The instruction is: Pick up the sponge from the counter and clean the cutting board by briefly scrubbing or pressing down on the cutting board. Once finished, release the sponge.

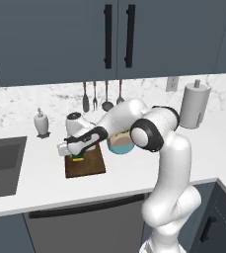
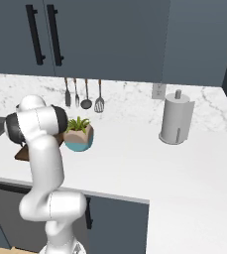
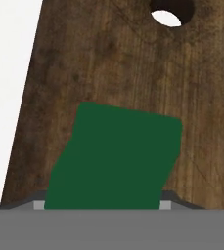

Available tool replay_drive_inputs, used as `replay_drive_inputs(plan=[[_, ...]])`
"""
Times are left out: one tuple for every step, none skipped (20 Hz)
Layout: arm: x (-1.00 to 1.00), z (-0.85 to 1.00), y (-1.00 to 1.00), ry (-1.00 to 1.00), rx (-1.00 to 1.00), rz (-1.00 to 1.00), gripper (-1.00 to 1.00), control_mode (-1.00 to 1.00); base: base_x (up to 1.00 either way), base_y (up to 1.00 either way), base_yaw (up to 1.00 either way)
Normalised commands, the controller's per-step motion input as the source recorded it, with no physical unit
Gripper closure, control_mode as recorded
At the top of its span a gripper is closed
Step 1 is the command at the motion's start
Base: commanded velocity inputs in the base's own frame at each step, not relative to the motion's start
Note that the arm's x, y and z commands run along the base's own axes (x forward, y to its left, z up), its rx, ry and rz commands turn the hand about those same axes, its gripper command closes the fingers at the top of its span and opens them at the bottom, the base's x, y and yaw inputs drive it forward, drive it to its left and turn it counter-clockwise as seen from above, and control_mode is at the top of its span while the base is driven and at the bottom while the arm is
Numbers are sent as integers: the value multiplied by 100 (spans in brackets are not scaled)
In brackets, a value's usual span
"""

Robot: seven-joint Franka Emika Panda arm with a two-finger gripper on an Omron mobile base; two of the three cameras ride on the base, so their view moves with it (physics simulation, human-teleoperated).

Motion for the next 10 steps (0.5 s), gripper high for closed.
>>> replay_drive_inputs(plan=[[-99, -34, 0, 0, 0, 0, 100, -100, 0, 0, 0], [-99, -36, 0, 0, 0, 0, 100, -100, 0, 0, 0], [-94, -36, 0, 0, 0, 0, 100, -100, 0, 0, 0], [-88, -36, 0, 0, 0, 0, 100, -100, 0, 0, 0], [-82, -36, -2, 0, 0, 0, 100, -100, 0, 0, 0], [-66, -35, -17, 0, 0, 0, 100, -100, 0, 0, 0], [-47, -34, -35, 0, 0, 0, 100, -100, 0, 0, 0], [-41, -33, -51, 0, 0, 0, 100, -100, 0, 0, 0], [-31, -32, -59, 0, 0, 0, 100, -100, 0, 0, 0], [-24, -30, -63, 0, 0, 0, 100, -100, 0, 0, 0]])
